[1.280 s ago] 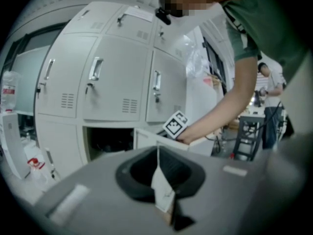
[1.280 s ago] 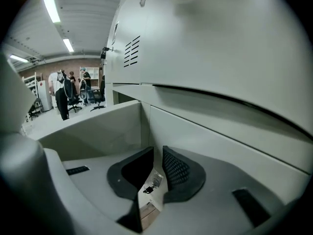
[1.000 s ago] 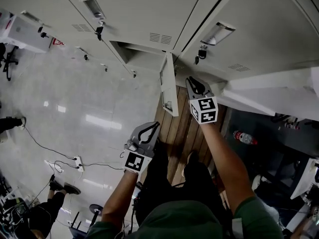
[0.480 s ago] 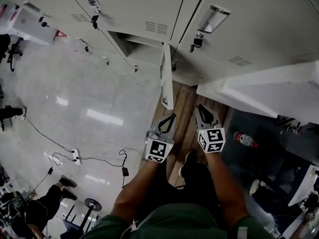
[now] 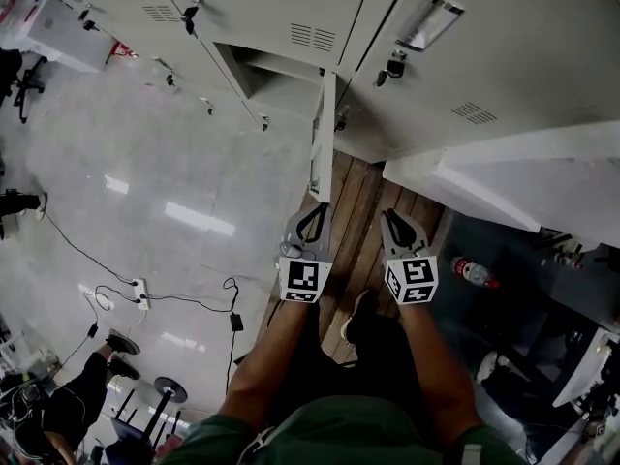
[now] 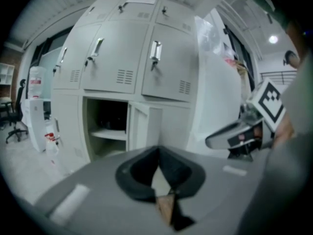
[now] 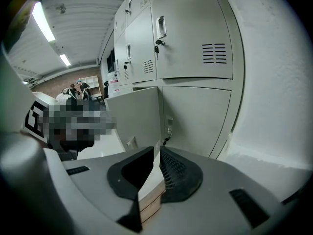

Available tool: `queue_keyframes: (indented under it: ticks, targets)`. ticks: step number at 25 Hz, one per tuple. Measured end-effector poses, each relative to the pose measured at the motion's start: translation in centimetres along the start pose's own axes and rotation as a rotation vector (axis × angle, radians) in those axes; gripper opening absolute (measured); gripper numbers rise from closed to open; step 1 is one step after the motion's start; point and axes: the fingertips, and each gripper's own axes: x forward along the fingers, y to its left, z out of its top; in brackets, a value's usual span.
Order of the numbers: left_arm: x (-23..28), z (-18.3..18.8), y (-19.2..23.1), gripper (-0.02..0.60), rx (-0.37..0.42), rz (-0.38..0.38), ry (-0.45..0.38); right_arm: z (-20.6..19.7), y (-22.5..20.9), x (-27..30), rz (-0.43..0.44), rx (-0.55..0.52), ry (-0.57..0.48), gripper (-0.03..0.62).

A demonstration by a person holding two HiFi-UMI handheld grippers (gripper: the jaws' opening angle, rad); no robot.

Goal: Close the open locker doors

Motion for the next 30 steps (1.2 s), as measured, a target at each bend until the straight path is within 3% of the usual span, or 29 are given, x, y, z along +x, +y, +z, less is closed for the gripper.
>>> queue_keyframes:
  ticks: [8, 18, 22, 26, 30]
  targets:
    - [-1.6, -0.5, 4.0, 0.008, 0.004, 0.022, 0.019, 2.1, 3.1, 2.1, 0.029, -0.021, 0.008, 0.035]
    - [-3.1, -0.2, 12.9, 0.008, 0.050, 0.038, 0.085, 8.1, 6.4, 1.6, 0.035, -0.073, -0.032, 0.035]
    - [-2.8, 0.4, 16.7, 0.008, 0.064, 0.082, 0.106, 9.9, 7.7, 2.3, 0.078, -0.100, -0.049, 0.035]
    - [-2.0, 1.0, 20.1, 0.008, 0.023, 0.137, 0.118, 10.7, 8.0, 3.7, 0.123, -0.102, -0.036, 0.035]
    - [-0.6, 1.8, 23.6, 0.008, 0.016, 0.207, 0.122, 11.1, 8.9, 5.9, 0.214, -0.121, -0.010, 0.035]
